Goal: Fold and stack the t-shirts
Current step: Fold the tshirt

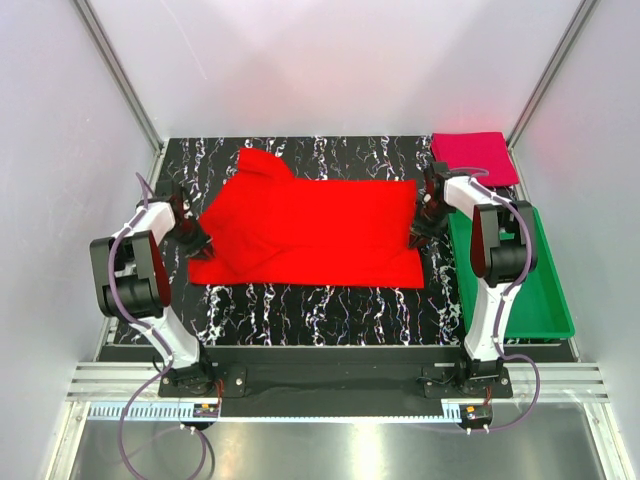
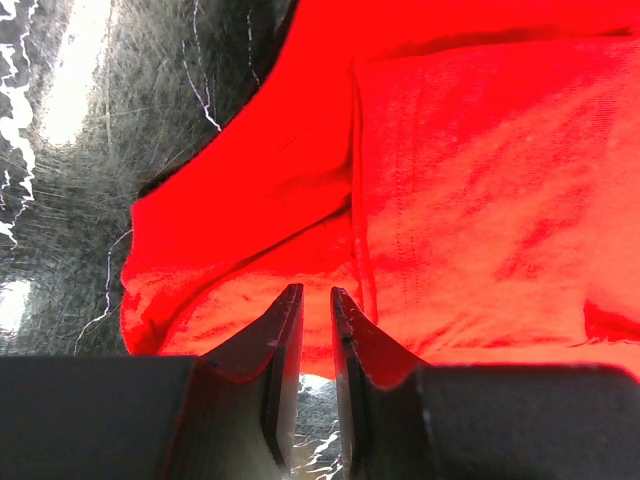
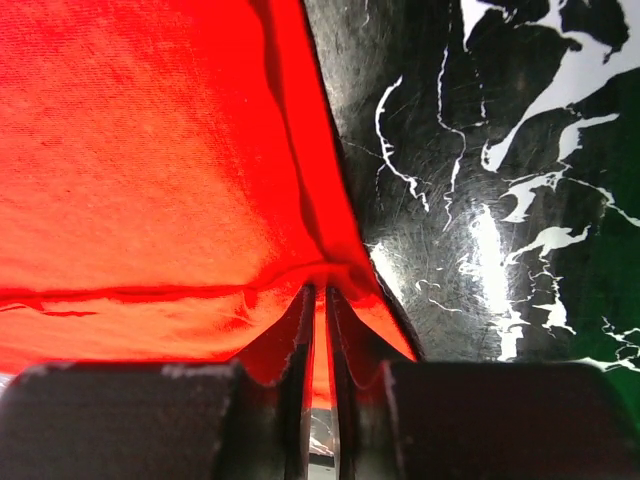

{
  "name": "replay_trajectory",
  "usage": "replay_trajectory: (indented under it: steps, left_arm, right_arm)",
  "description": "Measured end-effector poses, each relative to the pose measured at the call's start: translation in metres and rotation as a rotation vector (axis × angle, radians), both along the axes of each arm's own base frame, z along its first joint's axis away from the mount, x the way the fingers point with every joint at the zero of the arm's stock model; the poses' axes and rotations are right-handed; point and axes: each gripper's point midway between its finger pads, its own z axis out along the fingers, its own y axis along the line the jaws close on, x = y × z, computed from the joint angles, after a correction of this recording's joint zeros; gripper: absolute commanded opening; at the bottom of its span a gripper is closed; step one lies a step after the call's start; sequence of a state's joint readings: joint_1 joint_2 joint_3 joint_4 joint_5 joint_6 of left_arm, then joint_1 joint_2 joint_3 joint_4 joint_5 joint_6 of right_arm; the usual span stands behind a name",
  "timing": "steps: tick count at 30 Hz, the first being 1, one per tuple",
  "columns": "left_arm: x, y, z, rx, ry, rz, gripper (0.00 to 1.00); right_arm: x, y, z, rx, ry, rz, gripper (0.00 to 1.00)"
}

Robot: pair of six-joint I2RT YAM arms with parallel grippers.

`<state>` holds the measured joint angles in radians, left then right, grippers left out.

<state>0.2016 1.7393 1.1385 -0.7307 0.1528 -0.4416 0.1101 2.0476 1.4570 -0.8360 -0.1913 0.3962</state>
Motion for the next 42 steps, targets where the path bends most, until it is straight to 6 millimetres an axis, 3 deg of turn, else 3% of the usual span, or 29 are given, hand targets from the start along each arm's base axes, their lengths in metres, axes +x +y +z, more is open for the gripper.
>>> replay_trajectory:
  steps: [11,15,16,19,22,25,28,29,33,37,39,42]
  left_arm:
    - [-0.007,0.012,-0.007,0.048,0.028,0.024,0.21]
    - [-0.009,0.014,-0.006,0.056,0.027,0.028,0.23]
    - [-0.008,0.014,-0.003,0.058,0.018,0.028,0.33]
    - [-0.004,0.012,0.015,0.054,-0.045,0.025,0.48]
    - [0.003,0.006,0.037,0.030,-0.117,0.014,0.58]
    - [0.017,-0.003,0.049,-0.019,-0.179,-0.007,0.57]
    - [0.029,-0.016,0.051,-0.080,-0.207,-0.043,0.45]
    - [0.033,-0.022,0.050,-0.101,-0.211,-0.060,0.40]
    - [0.052,-0.055,0.040,-0.185,-0.210,-0.143,0.37]
    - [0.055,-0.083,0.022,-0.228,-0.169,-0.175,0.35]
    - [0.053,-0.088,0.008,-0.233,-0.129,-0.165,0.34]
    - [0.051,-0.075,-0.015,-0.220,-0.068,-0.113,0.34]
  right_arm:
    - [-0.002,-0.013,-0.002,-0.061,0.014,-0.015,0.16]
    - [-0.004,-0.016,-0.001,-0.079,0.013,-0.016,0.21]
    - [-0.004,-0.016,0.000,-0.079,0.012,-0.016,0.25]
    - [-0.005,-0.016,0.003,-0.077,0.008,-0.005,0.31]
    - [-0.004,-0.013,0.013,-0.058,-0.004,0.004,0.36]
    - [0.002,-0.005,0.027,-0.009,-0.040,0.012,0.36]
    - [0.007,0.006,0.038,0.039,-0.066,0.026,0.36]
    - [0.007,0.009,0.040,0.050,-0.068,0.031,0.36]
    - [0.004,0.021,0.042,0.092,-0.062,0.053,0.36]
    - [0.002,0.027,0.044,0.113,-0.060,0.062,0.35]
    - [0.002,0.027,0.044,0.115,-0.060,0.064,0.35]
    - [0.000,0.027,0.042,0.116,-0.054,0.068,0.35]
